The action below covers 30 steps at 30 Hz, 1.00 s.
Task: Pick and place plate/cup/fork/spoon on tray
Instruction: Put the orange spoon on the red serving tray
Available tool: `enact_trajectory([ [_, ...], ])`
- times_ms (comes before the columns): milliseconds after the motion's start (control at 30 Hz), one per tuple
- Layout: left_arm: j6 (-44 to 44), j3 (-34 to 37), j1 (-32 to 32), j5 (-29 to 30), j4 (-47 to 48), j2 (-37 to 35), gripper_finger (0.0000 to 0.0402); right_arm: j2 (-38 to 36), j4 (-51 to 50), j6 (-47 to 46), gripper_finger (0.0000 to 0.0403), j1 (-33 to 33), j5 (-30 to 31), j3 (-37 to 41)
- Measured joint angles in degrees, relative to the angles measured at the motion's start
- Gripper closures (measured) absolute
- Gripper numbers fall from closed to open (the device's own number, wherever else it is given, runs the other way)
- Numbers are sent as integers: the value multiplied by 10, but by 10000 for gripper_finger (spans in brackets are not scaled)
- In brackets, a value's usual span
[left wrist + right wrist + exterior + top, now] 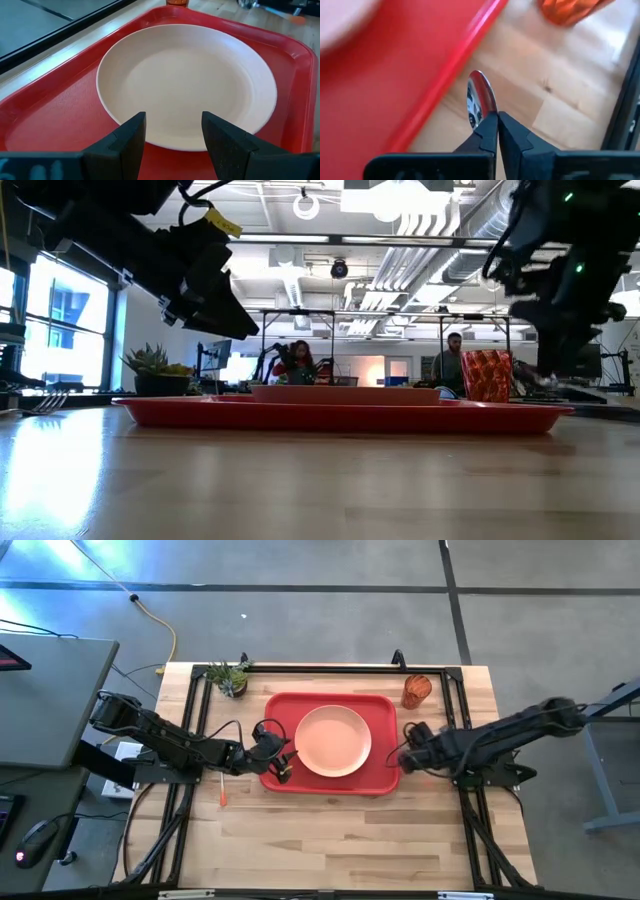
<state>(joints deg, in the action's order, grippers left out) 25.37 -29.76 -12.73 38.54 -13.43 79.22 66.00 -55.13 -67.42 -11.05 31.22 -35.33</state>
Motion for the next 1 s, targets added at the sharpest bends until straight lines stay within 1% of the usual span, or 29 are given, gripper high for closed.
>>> enact_trajectory([
  [100, 11, 0, 2, 0, -3, 1, 218, -40, -9, -48, 403, -36, 63, 0],
  [200, 22, 0, 8, -3, -32, 16, 218, -65, 22, -77, 403, -69, 148, 0],
  [267, 9, 0, 11, -18, -76, 34, 218, -70, 78, -69, 403, -88, 201, 0],
  [367, -30, 0, 11, -55, -152, 73, 218, -61, 202, 4, 403, -107, 245, -1],
  [500, -74, 0, 10, -113, -295, 120, 218, -26, 401, 138, 403, -115, 262, -1],
  [567, -91, 0, 10, -134, -372, 141, 218, -1, 499, 198, 403, -115, 270, -1],
  [667, -109, -4, 10, -152, -462, 167, 218, 39, 629, 269, 403, -115, 285, -1],
  [767, -116, -22, 11, -156, -496, 191, 218, 80, 731, 317, 403, -110, 293, -2],
  [1000, -122, -87, 20, -155, -494, 233, 223, 169, 891, 401, 403, -88, 268, -2],
])
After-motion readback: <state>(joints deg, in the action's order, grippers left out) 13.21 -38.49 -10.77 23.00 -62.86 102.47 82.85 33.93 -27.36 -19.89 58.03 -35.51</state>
